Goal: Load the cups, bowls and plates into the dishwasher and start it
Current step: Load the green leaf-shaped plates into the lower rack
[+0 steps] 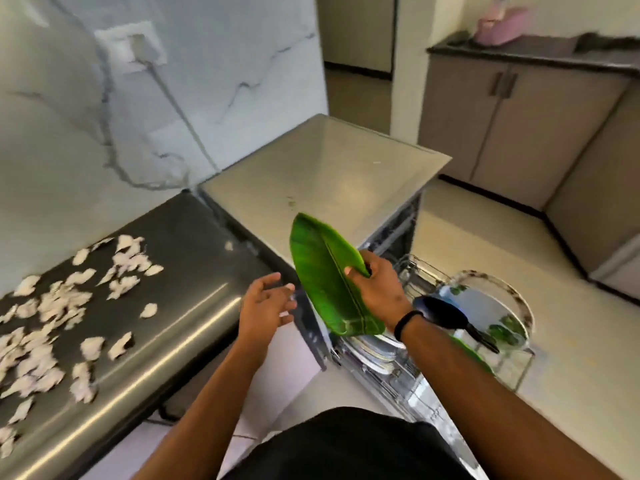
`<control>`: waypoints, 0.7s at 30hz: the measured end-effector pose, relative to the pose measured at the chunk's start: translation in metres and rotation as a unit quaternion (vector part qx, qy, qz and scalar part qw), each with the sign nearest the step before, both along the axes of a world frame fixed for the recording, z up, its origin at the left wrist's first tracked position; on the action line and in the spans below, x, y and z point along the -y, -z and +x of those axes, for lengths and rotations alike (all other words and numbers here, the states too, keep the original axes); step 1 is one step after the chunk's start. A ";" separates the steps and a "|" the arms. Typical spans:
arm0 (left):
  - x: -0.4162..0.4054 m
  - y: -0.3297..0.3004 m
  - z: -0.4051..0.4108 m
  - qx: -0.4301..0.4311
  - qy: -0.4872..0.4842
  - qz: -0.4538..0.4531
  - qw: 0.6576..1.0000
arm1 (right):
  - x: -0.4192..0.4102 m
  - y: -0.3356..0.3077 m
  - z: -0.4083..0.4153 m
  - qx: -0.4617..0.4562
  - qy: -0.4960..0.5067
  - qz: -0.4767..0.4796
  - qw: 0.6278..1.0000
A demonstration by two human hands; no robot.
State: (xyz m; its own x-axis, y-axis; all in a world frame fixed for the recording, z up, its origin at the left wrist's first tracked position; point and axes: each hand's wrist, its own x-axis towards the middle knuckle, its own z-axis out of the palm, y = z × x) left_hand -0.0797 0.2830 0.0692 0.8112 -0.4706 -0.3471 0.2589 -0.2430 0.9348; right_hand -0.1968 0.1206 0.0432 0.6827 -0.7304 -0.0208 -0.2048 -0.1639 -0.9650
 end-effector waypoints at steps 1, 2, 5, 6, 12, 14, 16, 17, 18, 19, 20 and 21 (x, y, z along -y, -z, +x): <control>0.016 -0.002 -0.004 0.001 0.025 -0.001 1.000 | 0.009 0.007 -0.012 -0.007 0.012 -0.008 1.000; 0.031 -0.002 -0.006 0.001 0.047 -0.005 0.999 | 0.018 0.014 -0.022 -0.015 0.018 -0.020 1.000; 0.072 0.006 -0.014 -0.015 0.116 0.010 0.993 | 0.036 0.029 -0.052 -0.068 0.034 -0.042 0.996; 0.088 0.013 -0.018 -0.023 0.140 0.017 0.990 | 0.042 0.037 -0.063 -0.090 0.048 -0.046 0.994; 0.181 0.064 -0.040 -0.155 0.245 0.060 0.955 | 0.069 0.072 -0.118 -0.240 0.117 -0.085 0.960; 0.210 0.089 -0.049 -0.208 0.270 0.094 0.936 | 0.072 0.088 -0.131 -0.301 0.121 -0.111 0.939; 0.234 0.124 -0.058 -0.262 0.262 0.133 0.919 | 0.074 0.110 -0.139 -0.354 0.108 -0.122 0.921; 0.245 0.142 -0.062 -0.284 0.251 0.161 0.911 | 0.075 0.120 -0.141 -0.378 0.098 -0.131 0.911; 0.254 0.165 -0.065 -0.301 0.241 0.193 0.902 | 0.077 0.134 -0.144 -0.400 0.087 -0.142 0.901; 0.260 0.184 -0.068 -0.313 0.233 0.218 0.895 | 0.078 0.146 -0.146 -0.417 0.080 -0.152 0.893; 0.264 0.200 -0.071 -0.321 0.231 0.236 0.888 | 0.079 0.157 -0.149 -0.429 0.080 -0.160 0.885; 0.269 0.217 -0.074 -0.330 0.234 0.252 0.879 | 0.082 0.172 -0.151 -0.443 0.079 -0.166 0.878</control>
State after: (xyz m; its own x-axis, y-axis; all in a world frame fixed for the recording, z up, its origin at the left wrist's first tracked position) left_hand -0.1537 0.0137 -0.1477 0.1130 -0.3511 -0.9295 0.4669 -0.8070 0.3616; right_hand -0.3480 0.0391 -0.1292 0.3958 -0.8806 -0.2606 -0.8957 -0.3074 -0.3213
